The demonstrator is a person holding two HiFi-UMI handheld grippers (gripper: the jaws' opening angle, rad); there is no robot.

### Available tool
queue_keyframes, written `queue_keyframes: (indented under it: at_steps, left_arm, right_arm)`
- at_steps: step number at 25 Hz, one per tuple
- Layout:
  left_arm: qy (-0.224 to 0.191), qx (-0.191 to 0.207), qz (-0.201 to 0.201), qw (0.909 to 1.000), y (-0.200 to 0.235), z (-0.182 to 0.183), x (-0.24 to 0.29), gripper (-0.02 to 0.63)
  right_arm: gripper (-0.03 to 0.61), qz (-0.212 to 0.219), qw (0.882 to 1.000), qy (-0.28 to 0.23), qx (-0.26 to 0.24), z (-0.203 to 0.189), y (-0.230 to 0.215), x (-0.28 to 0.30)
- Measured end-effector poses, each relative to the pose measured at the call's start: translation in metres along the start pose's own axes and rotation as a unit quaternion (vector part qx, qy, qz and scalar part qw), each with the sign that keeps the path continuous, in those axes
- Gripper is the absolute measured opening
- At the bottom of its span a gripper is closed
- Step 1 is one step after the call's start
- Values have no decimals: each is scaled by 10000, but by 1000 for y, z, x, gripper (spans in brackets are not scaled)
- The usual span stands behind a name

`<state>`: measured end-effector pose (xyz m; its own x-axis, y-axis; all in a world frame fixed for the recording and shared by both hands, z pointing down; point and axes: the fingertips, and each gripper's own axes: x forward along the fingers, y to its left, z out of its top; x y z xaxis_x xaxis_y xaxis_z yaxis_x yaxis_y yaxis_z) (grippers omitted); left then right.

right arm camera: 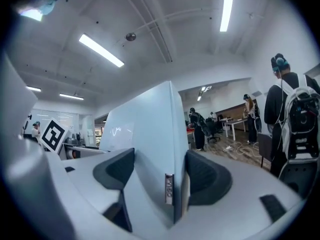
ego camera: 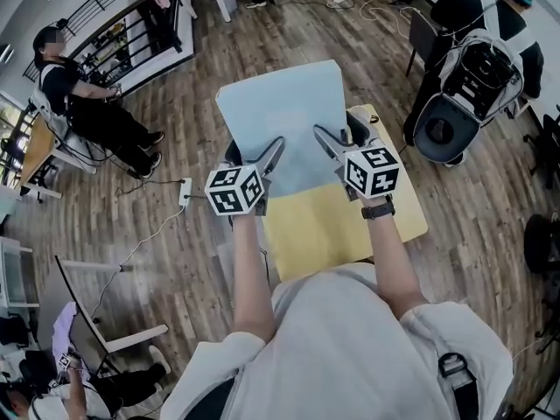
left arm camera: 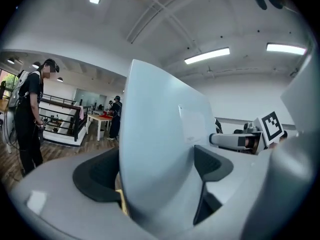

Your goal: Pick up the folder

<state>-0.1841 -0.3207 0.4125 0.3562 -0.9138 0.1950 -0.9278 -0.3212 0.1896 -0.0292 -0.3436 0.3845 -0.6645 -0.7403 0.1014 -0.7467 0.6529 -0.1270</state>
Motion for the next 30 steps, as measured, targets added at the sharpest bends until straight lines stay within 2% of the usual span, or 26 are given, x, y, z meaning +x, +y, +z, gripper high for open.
queue_keyframes:
  at_steps: [10,30]
  left_arm:
    - [-460,628,50,9970,-13,47,-22,474]
    - [-416,607,-3,9973,-27,44,-9,474]
  right_arm:
    - [337,25,9984,-470,-304,42,16,-16]
    - [333,-131,9982,-416,-417,42,1,-25]
